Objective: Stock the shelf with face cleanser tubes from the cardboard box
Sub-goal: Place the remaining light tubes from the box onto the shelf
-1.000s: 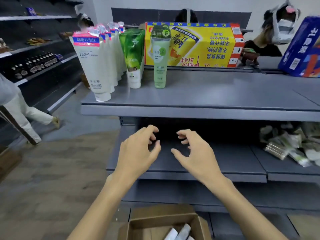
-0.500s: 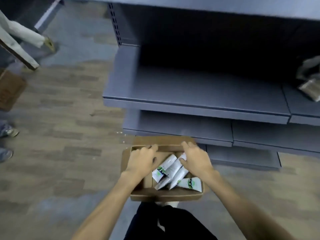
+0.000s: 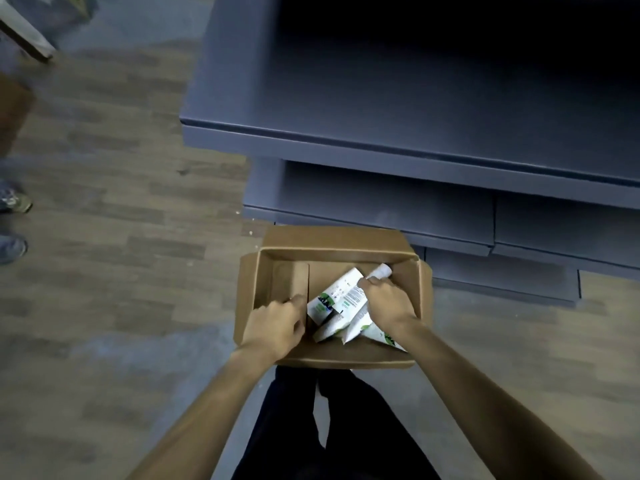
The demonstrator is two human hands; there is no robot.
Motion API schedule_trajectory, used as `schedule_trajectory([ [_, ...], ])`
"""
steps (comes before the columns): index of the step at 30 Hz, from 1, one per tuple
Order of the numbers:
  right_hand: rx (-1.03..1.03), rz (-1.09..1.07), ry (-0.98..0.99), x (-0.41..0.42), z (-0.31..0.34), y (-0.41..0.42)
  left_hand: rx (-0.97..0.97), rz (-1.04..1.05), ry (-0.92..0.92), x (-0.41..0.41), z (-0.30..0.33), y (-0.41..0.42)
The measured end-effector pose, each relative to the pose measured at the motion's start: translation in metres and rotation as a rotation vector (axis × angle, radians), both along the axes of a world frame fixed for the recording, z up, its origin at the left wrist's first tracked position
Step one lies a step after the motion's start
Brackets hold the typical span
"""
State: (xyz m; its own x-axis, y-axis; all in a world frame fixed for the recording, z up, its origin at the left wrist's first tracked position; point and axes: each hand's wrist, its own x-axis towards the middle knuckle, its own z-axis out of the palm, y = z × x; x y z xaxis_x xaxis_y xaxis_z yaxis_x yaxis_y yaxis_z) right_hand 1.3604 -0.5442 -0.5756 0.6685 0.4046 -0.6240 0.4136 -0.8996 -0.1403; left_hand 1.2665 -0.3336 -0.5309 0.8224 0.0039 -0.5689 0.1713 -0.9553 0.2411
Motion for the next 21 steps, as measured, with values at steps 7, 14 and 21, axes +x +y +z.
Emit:
schedule_trajectory([
  [7,-0.146,0.344,-0.126,0.026,-0.041,0.006,-0.009,0.126,-0.013,-0.009,-0.016,0.008],
  [14,0.001,0.5,0.09,0.057,-0.05,-0.002,-0.039,0.116,-0.012,0.006,-0.031,-0.014],
  [21,-0.03,0.594,0.046,0.066,-0.055,-0.001,-0.092,0.158,0.093,0.025,-0.076,-0.03],
])
